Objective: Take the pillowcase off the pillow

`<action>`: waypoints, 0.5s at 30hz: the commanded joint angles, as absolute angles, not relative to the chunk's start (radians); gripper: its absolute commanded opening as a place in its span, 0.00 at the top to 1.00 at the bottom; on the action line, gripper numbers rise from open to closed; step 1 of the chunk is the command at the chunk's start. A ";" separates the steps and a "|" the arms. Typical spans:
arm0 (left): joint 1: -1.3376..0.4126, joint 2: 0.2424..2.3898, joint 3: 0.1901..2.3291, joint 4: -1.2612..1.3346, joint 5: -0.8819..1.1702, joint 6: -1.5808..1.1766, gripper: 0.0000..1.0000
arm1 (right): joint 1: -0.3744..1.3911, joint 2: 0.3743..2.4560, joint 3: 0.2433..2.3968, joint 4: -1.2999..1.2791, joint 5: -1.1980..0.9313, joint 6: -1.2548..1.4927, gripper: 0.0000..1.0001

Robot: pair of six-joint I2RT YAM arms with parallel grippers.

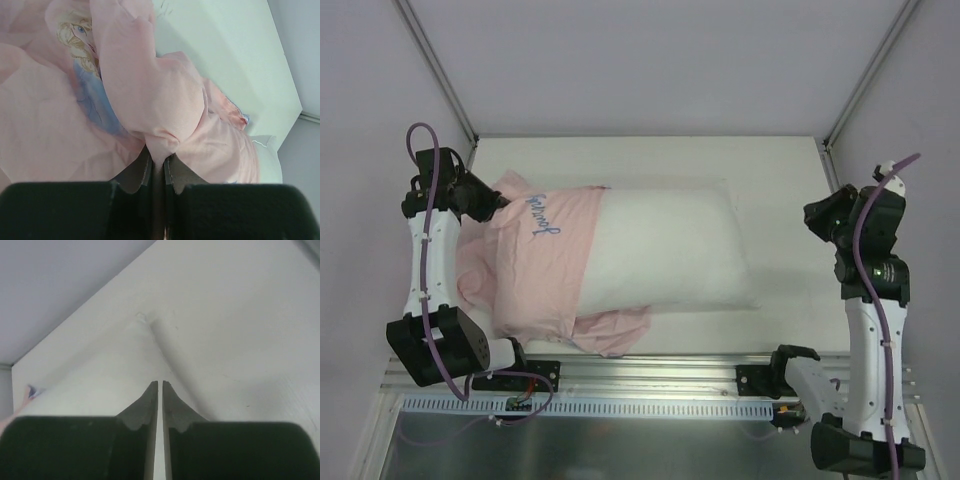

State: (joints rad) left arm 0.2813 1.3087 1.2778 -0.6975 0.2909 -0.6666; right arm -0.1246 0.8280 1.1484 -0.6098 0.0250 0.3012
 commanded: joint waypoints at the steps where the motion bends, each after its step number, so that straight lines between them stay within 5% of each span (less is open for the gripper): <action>1: 0.265 1.292 1.278 -0.681 0.385 -0.661 1.00 | -0.054 0.899 1.158 -0.597 -0.130 0.232 0.88; 3: 0.244 1.296 1.275 -0.677 0.387 -0.655 1.00 | 0.047 0.975 1.187 -0.609 -0.109 0.198 0.57; 4: 0.233 1.299 1.276 -0.673 0.382 -0.653 1.00 | 0.079 1.007 1.198 -0.612 -0.097 0.192 0.25; 6: 0.203 1.313 1.282 -0.673 0.377 -0.646 1.00 | 0.143 1.080 1.242 -0.612 -0.115 0.186 0.04; 15: 0.104 1.333 1.295 -0.673 0.338 -0.634 1.00 | 0.198 1.449 1.376 -0.538 -0.164 0.405 0.04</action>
